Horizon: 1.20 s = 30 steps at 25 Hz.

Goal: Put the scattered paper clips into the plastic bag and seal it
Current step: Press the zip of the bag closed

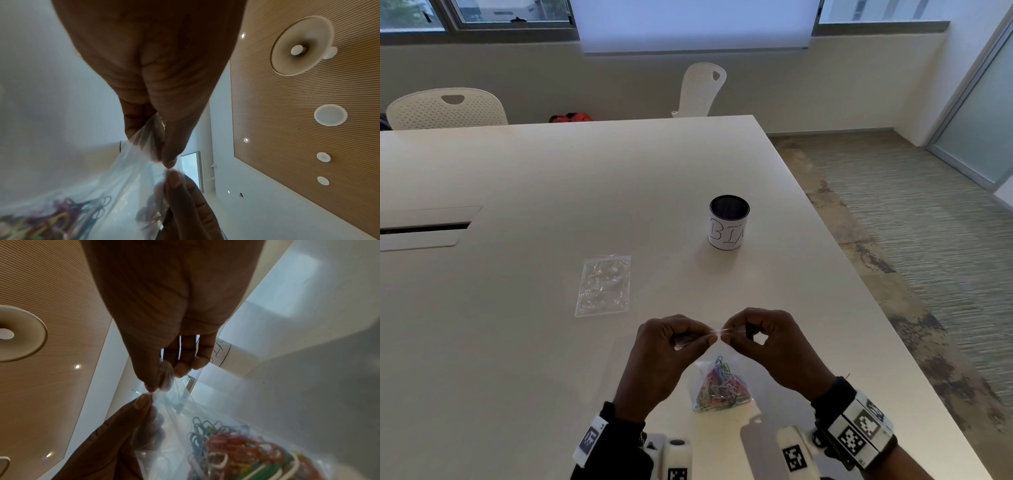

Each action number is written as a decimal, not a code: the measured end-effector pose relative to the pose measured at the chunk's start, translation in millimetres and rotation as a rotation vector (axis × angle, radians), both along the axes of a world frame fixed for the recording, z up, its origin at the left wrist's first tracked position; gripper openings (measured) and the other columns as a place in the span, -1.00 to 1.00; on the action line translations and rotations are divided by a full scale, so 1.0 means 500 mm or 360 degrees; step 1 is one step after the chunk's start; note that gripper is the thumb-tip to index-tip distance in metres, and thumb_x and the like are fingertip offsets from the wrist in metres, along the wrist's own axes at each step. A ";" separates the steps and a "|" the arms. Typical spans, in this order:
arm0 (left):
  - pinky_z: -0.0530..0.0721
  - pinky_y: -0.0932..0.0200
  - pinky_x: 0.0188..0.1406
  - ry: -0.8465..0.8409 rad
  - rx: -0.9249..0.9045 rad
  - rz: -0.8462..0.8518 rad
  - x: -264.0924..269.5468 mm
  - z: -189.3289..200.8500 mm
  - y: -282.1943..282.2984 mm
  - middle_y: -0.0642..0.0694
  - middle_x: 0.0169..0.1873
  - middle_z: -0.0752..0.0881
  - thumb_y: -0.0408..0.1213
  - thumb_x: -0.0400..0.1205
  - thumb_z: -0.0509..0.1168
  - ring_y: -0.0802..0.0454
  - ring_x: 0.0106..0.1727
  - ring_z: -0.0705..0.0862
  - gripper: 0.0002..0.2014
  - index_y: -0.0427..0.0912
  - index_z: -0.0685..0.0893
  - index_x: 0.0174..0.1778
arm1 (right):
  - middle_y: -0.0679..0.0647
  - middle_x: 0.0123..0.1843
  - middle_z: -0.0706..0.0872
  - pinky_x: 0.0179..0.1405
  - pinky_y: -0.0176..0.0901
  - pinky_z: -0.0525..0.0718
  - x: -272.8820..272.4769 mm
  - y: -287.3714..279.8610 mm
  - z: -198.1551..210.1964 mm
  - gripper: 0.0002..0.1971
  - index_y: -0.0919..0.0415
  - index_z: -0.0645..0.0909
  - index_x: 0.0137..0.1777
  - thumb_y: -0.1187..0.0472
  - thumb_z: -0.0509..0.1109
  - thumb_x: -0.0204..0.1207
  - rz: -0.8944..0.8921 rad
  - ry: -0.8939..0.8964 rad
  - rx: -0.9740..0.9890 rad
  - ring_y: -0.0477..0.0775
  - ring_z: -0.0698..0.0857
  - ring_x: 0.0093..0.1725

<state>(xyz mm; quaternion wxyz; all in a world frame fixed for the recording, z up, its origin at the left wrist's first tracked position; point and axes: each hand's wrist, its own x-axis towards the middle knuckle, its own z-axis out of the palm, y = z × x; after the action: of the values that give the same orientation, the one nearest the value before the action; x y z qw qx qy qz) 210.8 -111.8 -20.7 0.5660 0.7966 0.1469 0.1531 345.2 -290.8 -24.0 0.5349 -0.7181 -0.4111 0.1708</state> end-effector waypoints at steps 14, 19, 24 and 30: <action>0.86 0.08 0.00 0.0029 -0.0263 0.0037 -0.001 0.005 -0.016 -0.06 -0.19 0.93 -0.37 0.54 0.62 0.00 -0.10 0.91 -0.91 -0.09 0.93 -0.11 | -0.10 -0.25 0.80 -0.12 0.00 0.71 -0.016 0.000 -0.001 -0.96 0.13 0.78 -0.09 0.26 0.56 0.59 -0.0009 0.0072 -0.0014 0.11 0.72 -0.21; 0.88 0.06 0.06 0.0023 -0.0123 -0.0027 0.000 0.010 -0.021 0.00 -0.17 0.92 -0.34 0.55 0.61 0.02 -0.07 0.90 -0.92 -0.06 0.90 -0.12 | -0.12 -0.28 0.73 -0.13 0.03 0.68 -0.022 0.009 -0.005 -0.88 0.14 0.71 -0.17 0.33 0.54 0.56 -0.0016 0.0046 -0.0022 0.13 0.67 -0.22; 0.80 0.30 -0.09 0.0017 -0.0007 0.0169 -0.016 0.009 -0.005 0.05 -0.26 0.91 -0.22 0.51 0.65 0.11 -0.19 0.85 -0.93 -0.02 0.89 -0.20 | 0.00 -0.19 0.81 -0.14 -0.09 0.71 -0.008 -0.009 0.003 -0.93 0.11 0.74 -0.11 0.21 0.57 0.58 -0.0098 0.0057 -0.0041 0.07 0.72 -0.21; 0.67 0.38 -0.19 -0.0116 0.0362 0.0197 -0.021 0.004 0.004 0.12 -0.34 0.81 -0.21 0.51 0.65 0.07 -0.31 0.72 -0.87 0.00 0.85 -0.31 | -0.19 -0.23 0.74 -0.18 -0.32 0.59 -0.002 -0.011 0.009 -0.92 0.05 0.72 -0.11 0.19 0.53 0.63 -0.0070 -0.0146 -0.0135 -0.15 0.64 -0.24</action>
<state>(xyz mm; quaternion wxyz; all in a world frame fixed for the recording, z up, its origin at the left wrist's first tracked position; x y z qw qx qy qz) 200.1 -109.8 -18.8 0.4664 0.8390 0.1569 0.2323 344.1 -296.6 -19.5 0.4881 -0.7562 -0.4115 0.1432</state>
